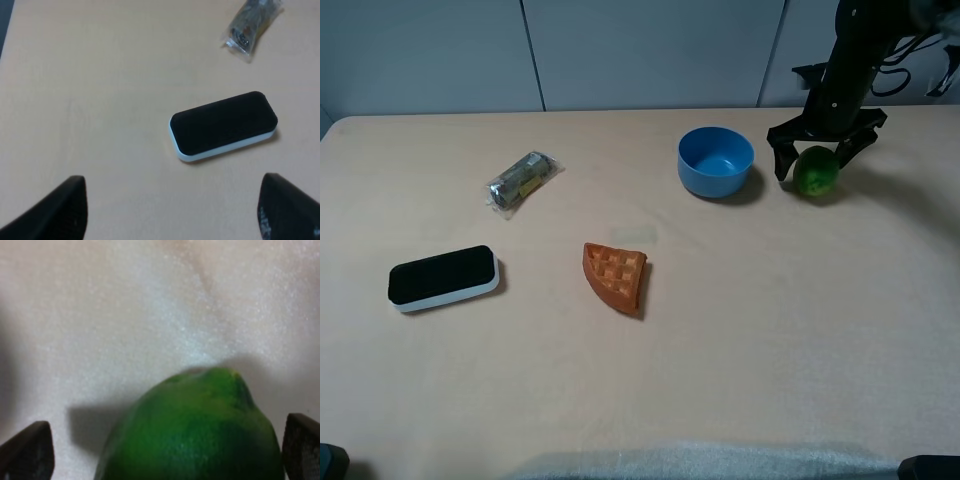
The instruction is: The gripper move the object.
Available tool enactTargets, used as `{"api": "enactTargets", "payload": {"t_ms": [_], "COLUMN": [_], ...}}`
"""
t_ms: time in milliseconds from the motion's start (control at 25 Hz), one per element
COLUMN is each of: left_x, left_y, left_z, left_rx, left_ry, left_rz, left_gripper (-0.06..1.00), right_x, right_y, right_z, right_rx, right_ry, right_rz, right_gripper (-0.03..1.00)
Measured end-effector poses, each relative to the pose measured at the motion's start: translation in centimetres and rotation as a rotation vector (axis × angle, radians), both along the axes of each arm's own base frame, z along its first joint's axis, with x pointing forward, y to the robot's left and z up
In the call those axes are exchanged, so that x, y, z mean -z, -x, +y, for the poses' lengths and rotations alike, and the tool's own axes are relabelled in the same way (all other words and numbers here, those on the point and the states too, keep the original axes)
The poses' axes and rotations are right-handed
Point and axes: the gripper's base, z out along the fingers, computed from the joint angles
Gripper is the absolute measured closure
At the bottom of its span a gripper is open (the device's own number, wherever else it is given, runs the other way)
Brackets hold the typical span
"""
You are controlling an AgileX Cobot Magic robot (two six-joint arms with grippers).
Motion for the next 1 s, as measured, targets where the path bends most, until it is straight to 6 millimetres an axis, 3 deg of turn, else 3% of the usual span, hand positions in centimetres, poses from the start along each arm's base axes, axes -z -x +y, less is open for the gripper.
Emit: {"api": "enactTargets", "payload": {"t_ms": [280,600,800,1000], "left_x": [0.0,0.0,0.0,0.0], "left_y": [0.0,0.0,0.0,0.0], "left_z": [0.0,0.0,0.0,0.0], "left_rx": [0.0,0.0,0.0,0.0], "left_ry": [0.0,0.0,0.0,-0.001], "left_rz": [0.0,0.0,0.0,0.0], "left_gripper": [0.18,0.18,0.18,0.18], "right_x": [-4.7,-13.3,-21.0,-28.3], "right_y": [0.4,2.5,6.0,11.9], "right_z": [-0.2,-0.5,-1.0,-2.7], "right_rx": [-0.003,0.064,0.086,0.133], "right_ry": [0.001,-0.021,-0.05,-0.063], "right_rz": [-0.084,-0.229,-0.379,-0.533], "right_gripper": [0.27,0.27,0.27,0.27]}}
